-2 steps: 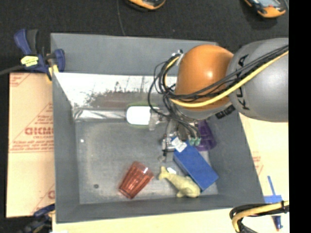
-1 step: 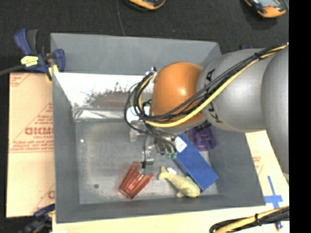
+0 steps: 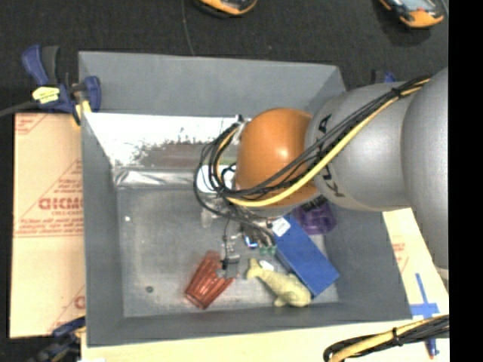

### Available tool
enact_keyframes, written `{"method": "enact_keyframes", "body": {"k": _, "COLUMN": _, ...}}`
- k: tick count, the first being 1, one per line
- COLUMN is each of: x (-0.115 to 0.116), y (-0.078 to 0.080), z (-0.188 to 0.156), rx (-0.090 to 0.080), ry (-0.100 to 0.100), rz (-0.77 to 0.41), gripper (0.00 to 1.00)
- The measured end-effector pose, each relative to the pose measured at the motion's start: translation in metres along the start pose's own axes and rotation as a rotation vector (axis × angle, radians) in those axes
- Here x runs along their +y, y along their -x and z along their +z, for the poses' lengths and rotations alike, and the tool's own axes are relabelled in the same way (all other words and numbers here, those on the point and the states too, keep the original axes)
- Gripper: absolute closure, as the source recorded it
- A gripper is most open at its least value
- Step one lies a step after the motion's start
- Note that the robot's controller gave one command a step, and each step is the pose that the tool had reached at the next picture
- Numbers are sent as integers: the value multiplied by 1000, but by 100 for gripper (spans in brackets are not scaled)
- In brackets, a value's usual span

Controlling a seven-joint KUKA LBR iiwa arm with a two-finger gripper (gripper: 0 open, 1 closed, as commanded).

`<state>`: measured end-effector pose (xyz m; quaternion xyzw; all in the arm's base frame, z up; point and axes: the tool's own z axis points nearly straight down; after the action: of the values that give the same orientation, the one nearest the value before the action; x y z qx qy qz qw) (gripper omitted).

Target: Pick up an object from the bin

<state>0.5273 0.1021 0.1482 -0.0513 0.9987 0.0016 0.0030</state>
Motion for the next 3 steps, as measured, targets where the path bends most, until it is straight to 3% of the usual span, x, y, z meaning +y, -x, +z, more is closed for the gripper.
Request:
{"method": "enact_keyframes", "body": {"k": 1, "x": 19, "y": -21, "z": 68, "rx": 5, "ry": -1, "rz": -61, "gripper": 0}}
{"method": "enact_keyframes", "body": {"k": 2, "x": 10, "y": -43, "z": 78, "rx": -10, "ry": -1, "rz": -47, "gripper": 0}}
{"method": "enact_keyframes", "body": {"k": 3, "x": -63, "y": -35, "z": 78, "rx": -3, "ry": 0, "rz": 27, "gripper": 0}}
